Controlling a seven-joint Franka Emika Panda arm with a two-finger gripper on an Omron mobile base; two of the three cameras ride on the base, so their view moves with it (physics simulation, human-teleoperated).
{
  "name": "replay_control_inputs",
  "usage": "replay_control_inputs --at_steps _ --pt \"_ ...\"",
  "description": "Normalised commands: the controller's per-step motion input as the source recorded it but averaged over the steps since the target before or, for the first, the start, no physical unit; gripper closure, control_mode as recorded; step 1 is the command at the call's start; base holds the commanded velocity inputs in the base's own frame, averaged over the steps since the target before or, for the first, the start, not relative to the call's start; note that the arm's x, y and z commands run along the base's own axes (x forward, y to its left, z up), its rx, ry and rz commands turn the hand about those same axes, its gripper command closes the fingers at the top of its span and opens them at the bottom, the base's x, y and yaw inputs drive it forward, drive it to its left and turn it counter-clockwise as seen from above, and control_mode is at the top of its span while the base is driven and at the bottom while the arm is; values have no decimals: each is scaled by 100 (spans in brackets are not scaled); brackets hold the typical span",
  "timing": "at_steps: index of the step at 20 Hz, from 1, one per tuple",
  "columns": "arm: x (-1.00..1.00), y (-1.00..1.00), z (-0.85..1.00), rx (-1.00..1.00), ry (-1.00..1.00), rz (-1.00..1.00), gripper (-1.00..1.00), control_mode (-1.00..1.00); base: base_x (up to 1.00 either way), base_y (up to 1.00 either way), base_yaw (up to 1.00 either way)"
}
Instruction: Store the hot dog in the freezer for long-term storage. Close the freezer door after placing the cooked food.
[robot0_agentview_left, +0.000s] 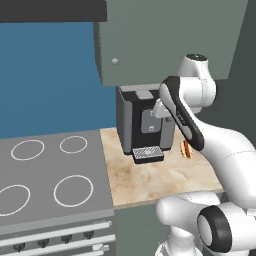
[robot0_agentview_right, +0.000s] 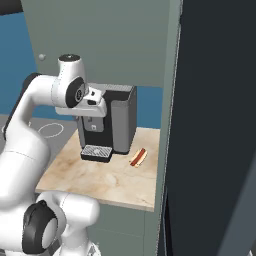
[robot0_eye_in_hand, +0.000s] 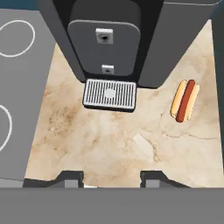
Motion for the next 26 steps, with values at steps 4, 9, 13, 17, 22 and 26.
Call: replay_control_inputs --at_steps 4,9,13,17,22,26 --pt "0 -30 -5 0 0 0 -100 -100 0 0 0" --pt "-3 -43 -63 -12 0 -7 -100 -100 0 0 0" --pt "-12 -48 -82 -11 0 -14 -100 -100 0 0 0" --pt "-6 -57 -41 -1 1 -10 -100 -100 0 0 0" --pt "4 -50 -10 1 9 -11 -100 -100 0 0 0" --pt "14 -26 -28 2 10 -24 -100 -100 0 0 0"
